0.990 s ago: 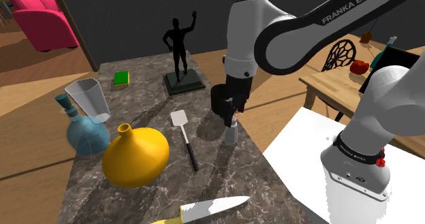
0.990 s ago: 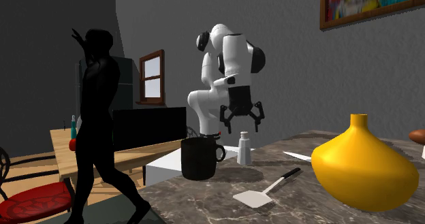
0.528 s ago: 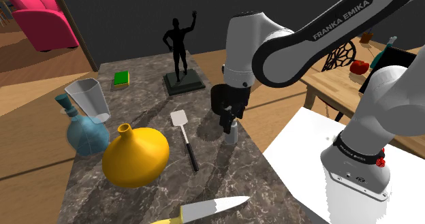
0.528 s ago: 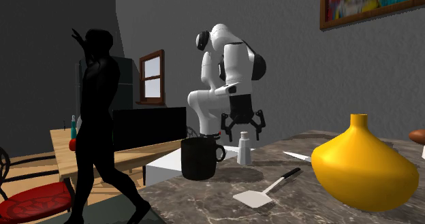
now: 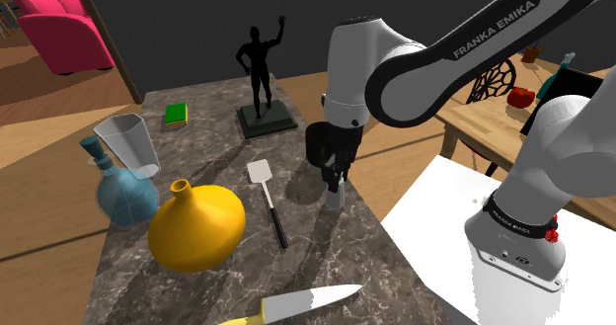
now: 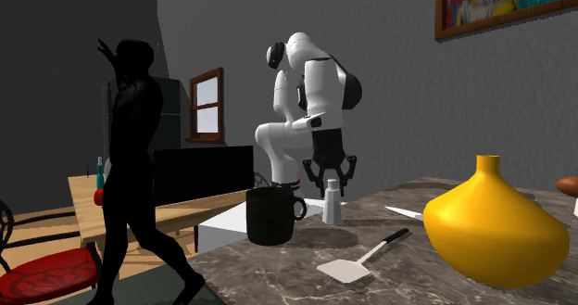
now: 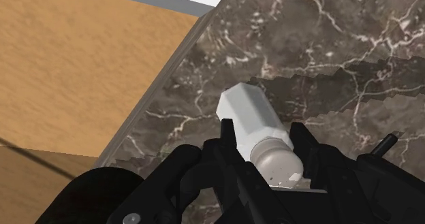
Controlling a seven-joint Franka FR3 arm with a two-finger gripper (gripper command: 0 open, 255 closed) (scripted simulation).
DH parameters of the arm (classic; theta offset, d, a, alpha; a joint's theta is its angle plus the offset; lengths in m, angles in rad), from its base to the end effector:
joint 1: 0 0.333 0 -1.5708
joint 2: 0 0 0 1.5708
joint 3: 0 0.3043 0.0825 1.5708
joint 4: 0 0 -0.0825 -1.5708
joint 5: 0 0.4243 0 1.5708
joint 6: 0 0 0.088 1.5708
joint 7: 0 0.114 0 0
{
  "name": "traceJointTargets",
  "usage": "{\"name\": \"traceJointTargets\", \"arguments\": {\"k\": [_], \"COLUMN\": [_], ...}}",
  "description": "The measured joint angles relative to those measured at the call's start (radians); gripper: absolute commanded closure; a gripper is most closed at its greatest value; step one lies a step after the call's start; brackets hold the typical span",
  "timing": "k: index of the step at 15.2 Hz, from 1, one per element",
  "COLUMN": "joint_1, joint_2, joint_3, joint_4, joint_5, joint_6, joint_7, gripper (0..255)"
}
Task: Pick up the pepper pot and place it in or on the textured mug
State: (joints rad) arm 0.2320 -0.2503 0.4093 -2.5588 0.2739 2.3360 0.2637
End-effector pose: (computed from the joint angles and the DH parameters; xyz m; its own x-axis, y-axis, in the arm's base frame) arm 0.3742 0.2763 0.3033 0.9839 0.1778 -0.0191 0.1751 -0.9795 -0.0991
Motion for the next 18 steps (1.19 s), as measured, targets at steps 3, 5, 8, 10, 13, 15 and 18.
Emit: {"name": "traceJointTargets", "arguments": {"k": [3,5,8,10,13,15,18], "joint_1": [0.000,0.000,0.000,0.001,0.003,0.002,0.002], "joint_2": [0.000,0.000,-0.006,-0.019,-0.051,-0.066,-0.089], "joint_3": [0.000,0.000,-0.001,-0.004,-0.011,-0.015,-0.022], "joint_4": [0.000,0.000,0.002,0.016,0.029,0.045,0.067], "joint_5": [0.000,0.000,0.000,0.000,0.003,0.002,0.001], "joint_6": [0.000,0.000,-0.008,-0.035,-0.079,-0.110,-0.154], "joint_7": [0.000,0.000,0.000,0.002,0.001,0.002,0.003], "gripper": [255,255,255,255,255,255,255]}}
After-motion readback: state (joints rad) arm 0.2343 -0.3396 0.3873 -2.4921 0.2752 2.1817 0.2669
